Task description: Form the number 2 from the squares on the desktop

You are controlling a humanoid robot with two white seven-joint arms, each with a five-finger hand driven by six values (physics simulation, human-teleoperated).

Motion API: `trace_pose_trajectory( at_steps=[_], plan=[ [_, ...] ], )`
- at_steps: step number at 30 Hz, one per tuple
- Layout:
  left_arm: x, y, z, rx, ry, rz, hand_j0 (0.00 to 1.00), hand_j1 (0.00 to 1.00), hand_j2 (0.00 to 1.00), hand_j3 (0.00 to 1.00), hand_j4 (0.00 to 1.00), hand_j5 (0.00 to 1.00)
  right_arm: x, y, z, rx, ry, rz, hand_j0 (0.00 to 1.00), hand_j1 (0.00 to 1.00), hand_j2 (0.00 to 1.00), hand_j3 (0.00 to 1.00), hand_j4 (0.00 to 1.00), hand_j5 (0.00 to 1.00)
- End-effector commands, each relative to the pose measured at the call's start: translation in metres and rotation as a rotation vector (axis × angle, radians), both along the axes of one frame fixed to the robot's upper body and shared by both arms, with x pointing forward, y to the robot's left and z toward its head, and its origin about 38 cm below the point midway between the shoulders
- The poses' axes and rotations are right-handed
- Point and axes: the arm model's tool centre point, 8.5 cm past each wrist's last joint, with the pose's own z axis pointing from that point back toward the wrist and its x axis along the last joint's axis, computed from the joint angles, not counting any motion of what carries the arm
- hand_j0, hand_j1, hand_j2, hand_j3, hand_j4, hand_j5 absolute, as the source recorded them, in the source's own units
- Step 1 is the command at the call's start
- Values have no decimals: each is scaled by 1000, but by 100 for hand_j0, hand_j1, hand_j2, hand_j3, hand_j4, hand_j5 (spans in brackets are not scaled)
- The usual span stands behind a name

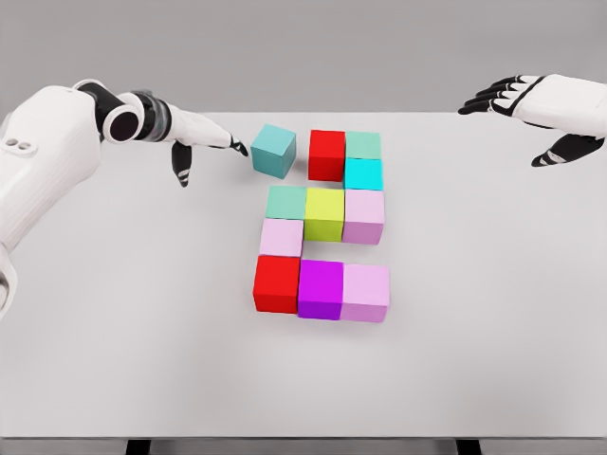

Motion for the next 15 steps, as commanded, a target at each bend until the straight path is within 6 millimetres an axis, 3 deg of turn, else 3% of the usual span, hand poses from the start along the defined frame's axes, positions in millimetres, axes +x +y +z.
trace_pose_trajectory(
  at_steps=[1, 15],
  plan=[
    [0, -1, 1, -3, -1, -2, 100, 100, 100, 100, 100, 100, 0, -1, 0, 6, 1, -3, 100, 100, 100, 100, 100, 100],
    [-4, -6, 1, -13, 6, -58, 100, 100, 100, 100, 100, 100, -1, -3, 2, 0, 1, -9, 100, 100, 100, 100, 100, 100]
  ],
)
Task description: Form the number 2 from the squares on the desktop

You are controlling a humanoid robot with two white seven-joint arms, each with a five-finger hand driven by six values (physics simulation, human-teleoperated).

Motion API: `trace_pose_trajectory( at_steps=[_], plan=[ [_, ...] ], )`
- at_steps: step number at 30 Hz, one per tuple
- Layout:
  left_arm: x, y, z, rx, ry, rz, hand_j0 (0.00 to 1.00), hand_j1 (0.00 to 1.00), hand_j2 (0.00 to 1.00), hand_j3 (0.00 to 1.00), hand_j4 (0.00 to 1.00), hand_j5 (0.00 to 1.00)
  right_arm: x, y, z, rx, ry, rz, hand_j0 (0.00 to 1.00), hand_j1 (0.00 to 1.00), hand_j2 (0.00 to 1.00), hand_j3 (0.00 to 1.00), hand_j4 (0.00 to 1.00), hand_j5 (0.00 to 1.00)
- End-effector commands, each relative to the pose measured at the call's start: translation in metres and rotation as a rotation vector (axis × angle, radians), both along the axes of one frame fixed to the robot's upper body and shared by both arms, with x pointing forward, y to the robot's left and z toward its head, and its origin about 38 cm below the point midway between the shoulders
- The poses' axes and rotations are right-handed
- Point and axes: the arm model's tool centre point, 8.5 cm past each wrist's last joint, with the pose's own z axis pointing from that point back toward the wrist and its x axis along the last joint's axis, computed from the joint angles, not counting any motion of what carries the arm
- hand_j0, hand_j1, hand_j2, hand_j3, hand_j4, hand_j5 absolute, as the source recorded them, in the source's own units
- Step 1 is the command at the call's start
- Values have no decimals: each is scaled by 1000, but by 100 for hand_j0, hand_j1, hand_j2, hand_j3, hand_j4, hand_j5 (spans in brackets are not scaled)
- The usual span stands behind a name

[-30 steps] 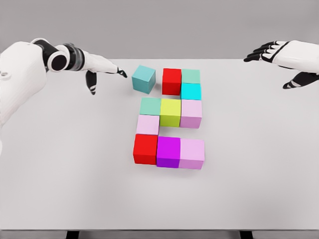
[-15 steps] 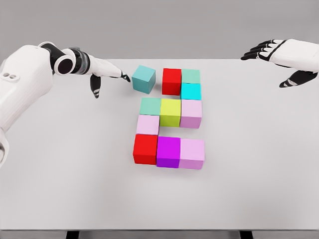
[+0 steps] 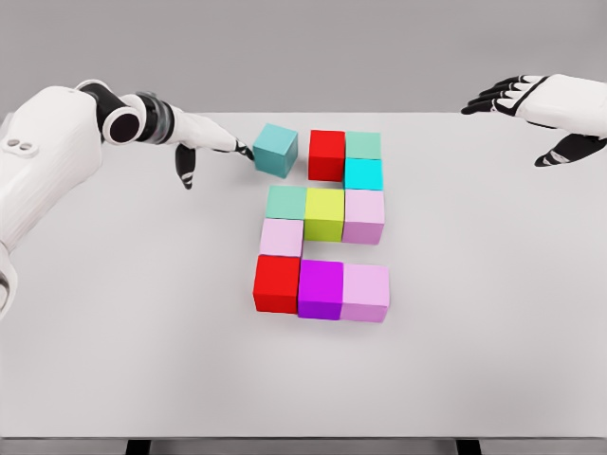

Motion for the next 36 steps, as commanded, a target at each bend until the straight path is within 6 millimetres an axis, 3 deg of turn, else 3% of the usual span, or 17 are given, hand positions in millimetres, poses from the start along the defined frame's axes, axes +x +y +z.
trace_pose_trajectory(
  at_steps=[1, 17, 28, 36],
  plan=[
    [0, -1, 1, -6, 0, -6, 100, 100, 100, 100, 100, 100, 0, 0, 1, 5, 1, -2, 100, 100, 100, 100, 100, 100],
    [-3, 0, 3, -14, 4, -57, 100, 100, 100, 100, 100, 100, 0, -3, 0, 3, 3, -9, 100, 100, 100, 100, 100, 100],
    [13, 15, 13, 7, -37, 137, 100, 100, 100, 100, 100, 100, 1, -9, -2, 6, 12, -27, 100, 100, 100, 100, 100, 100],
    [23, -14, 16, 0, -35, 182, 100, 100, 100, 100, 100, 100, 2, -9, -2, 6, 11, -27, 100, 100, 100, 100, 100, 100]
  ],
)
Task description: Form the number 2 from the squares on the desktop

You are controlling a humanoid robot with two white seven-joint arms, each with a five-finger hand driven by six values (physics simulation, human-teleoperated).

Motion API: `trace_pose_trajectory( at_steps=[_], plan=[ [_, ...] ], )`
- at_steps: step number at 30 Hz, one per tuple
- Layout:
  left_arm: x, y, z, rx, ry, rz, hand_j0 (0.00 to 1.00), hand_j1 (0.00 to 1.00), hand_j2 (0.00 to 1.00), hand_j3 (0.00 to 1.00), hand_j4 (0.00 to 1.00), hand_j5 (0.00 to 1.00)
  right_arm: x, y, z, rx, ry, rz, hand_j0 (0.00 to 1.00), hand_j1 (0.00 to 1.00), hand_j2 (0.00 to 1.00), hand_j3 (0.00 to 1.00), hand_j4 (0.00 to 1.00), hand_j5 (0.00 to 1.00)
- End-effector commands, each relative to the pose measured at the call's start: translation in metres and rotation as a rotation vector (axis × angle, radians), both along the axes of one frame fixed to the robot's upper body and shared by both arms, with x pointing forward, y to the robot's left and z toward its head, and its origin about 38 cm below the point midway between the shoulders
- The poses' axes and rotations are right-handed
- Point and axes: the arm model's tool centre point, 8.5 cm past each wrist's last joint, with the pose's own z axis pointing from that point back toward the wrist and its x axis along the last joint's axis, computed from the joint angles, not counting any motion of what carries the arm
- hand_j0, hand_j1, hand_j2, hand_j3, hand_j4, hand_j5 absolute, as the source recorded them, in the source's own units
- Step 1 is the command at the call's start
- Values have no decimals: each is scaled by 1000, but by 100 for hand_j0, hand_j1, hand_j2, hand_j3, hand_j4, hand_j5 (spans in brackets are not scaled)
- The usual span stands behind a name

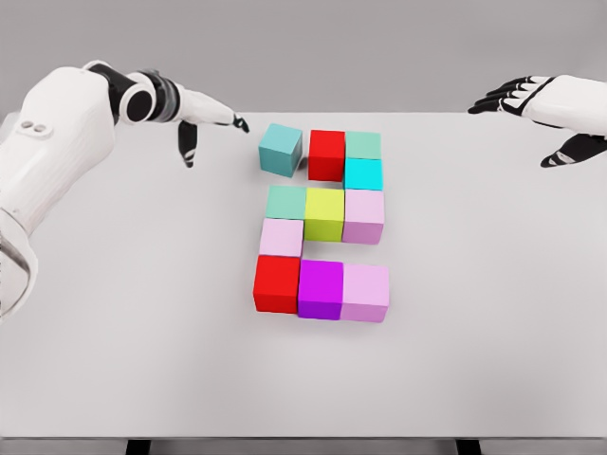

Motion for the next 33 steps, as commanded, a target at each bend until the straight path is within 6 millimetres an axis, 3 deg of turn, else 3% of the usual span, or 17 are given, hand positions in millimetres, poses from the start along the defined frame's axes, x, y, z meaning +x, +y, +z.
trace_pose_trajectory(
  at_steps=[1, 5, 15, 18, 33],
  plan=[
    [1, -9, -5, -5, 13, 16, 100, 100, 100, 100, 100, 100, 0, -1, 1, 5, 1, -3, 100, 100, 100, 100, 100, 100],
    [4, -23, -2, -9, 6, 40, 100, 100, 100, 100, 100, 100, 0, 0, 0, 7, 1, -2, 100, 100, 100, 100, 100, 100],
    [10, -34, 12, -33, -12, 61, 100, 100, 100, 100, 100, 100, 0, 0, 0, 7, 1, -2, 100, 100, 100, 100, 100, 100],
    [10, -45, 18, -37, -22, 43, 100, 100, 100, 100, 100, 100, 0, 0, 0, 7, 1, -2, 100, 100, 100, 100, 100, 100],
    [6, -55, 9, -23, -9, 2, 100, 100, 100, 100, 100, 100, 1, 1, 1, 9, -1, 0, 100, 100, 100, 100, 100, 100]
  ],
)
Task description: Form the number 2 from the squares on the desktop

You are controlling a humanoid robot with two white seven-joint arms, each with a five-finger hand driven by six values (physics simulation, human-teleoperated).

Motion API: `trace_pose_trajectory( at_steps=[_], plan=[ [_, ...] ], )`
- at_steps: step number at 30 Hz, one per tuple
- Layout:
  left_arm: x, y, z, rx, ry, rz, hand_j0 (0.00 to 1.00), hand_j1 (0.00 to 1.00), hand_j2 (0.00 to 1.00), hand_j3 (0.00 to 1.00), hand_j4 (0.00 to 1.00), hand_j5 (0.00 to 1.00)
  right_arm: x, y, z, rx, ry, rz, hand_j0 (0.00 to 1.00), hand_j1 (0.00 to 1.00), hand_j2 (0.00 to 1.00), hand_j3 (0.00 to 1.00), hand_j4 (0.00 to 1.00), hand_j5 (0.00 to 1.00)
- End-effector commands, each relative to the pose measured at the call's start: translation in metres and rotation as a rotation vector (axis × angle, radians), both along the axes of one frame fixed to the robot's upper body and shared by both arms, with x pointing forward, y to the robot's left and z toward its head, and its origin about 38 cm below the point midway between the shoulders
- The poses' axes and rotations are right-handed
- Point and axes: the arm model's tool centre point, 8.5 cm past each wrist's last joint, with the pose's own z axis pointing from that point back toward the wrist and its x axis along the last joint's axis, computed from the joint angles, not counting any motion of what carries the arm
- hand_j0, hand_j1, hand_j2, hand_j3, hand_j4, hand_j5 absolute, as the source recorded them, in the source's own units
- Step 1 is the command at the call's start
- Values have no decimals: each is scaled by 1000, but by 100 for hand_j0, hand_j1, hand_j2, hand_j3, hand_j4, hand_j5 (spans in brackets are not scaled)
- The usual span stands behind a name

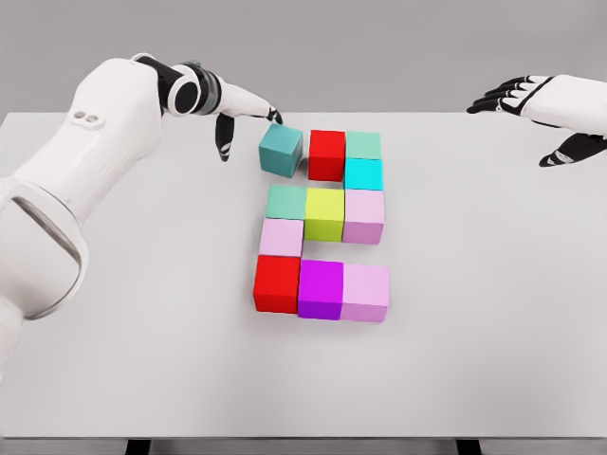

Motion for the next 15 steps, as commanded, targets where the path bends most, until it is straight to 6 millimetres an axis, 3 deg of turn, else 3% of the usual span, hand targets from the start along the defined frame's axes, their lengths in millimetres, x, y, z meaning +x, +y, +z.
trace_pose_trajectory(
  at_steps=[1, 15],
  plan=[
    [0, 1, 0, -1, -1, 2, 100, 100, 100, 100, 100, 100, 0, 0, 0, 7, 1, -2, 100, 100, 100, 100, 100, 100],
    [0, 8, -2, -5, 5, 14, 100, 100, 100, 100, 100, 100, 0, 0, 1, 5, 1, -3, 100, 100, 100, 100, 100, 100]
  ],
)
